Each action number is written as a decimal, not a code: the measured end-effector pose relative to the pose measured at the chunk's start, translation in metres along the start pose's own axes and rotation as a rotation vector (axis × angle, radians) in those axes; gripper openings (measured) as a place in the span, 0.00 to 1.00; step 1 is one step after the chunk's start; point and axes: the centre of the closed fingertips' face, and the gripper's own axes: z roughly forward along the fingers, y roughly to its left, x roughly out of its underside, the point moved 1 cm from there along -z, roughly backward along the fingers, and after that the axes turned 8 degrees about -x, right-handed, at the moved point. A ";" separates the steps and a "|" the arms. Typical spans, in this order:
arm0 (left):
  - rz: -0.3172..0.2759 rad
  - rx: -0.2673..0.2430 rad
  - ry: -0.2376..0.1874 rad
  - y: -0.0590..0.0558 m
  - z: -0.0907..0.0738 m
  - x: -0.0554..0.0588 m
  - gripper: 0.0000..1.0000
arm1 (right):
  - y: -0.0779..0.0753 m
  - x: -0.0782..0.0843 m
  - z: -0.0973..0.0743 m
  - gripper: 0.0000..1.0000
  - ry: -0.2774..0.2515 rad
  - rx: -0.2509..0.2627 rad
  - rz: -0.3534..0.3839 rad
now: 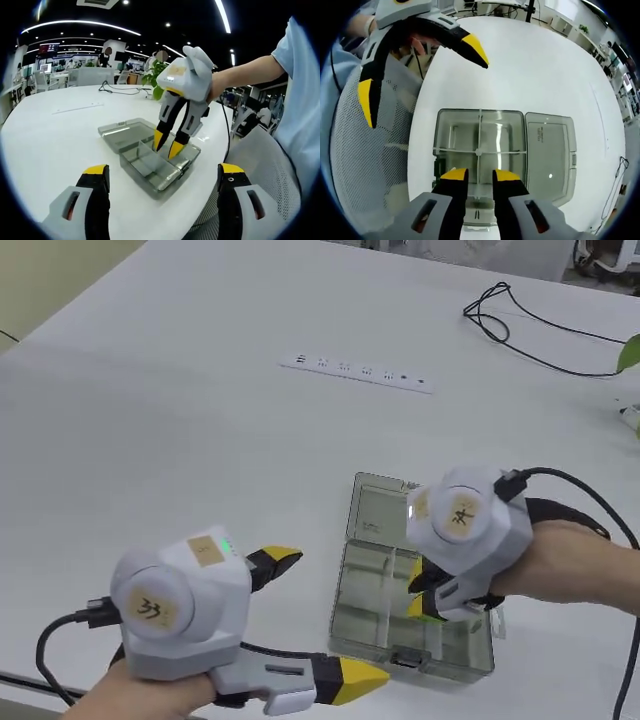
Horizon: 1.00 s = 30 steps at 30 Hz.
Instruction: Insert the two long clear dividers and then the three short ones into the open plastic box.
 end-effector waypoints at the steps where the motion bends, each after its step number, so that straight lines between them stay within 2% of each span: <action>1: 0.005 0.002 0.003 0.000 0.000 0.000 0.91 | 0.000 -0.001 -0.003 0.24 -0.026 0.004 0.014; 2: 0.006 0.004 0.003 0.000 0.000 -0.001 0.91 | 0.000 -0.002 -0.006 0.27 -0.044 0.008 0.022; 3: 0.007 0.005 0.003 0.000 0.000 -0.001 0.91 | 0.002 -0.006 -0.008 0.30 -0.092 0.001 0.034; 7: 0.012 0.004 0.003 0.003 0.001 -0.003 0.91 | 0.005 -0.006 -0.016 0.44 -0.185 -0.007 0.089; 8: 0.010 0.006 0.001 0.003 0.001 -0.005 0.91 | 0.005 -0.006 -0.019 0.48 -0.221 -0.001 0.103; 10: 0.009 0.008 -0.005 0.005 0.000 -0.007 0.91 | 0.010 -0.008 -0.022 0.57 -0.285 -0.024 0.117; 12: 0.012 0.004 -0.008 0.008 0.000 -0.009 0.91 | 0.015 -0.013 -0.026 0.66 -0.380 -0.054 0.160; 14: 0.016 0.002 -0.009 0.011 0.000 -0.011 0.91 | 0.013 -0.012 -0.030 0.76 -0.435 -0.034 0.197; 16: 0.020 0.004 -0.008 0.013 0.000 -0.012 0.90 | 0.008 -0.009 -0.035 0.85 -0.470 0.011 0.210; 22: 0.028 0.009 -0.002 0.016 0.002 -0.014 0.91 | 0.009 0.010 -0.047 0.99 -0.511 0.058 0.276; 23: 0.029 0.011 -0.005 0.016 0.004 -0.016 0.91 | 0.009 0.018 -0.048 1.00 -0.503 0.068 0.308; 30: 0.046 0.030 -0.002 0.013 0.011 -0.021 0.91 | 0.014 0.049 -0.061 1.00 -0.503 0.123 0.341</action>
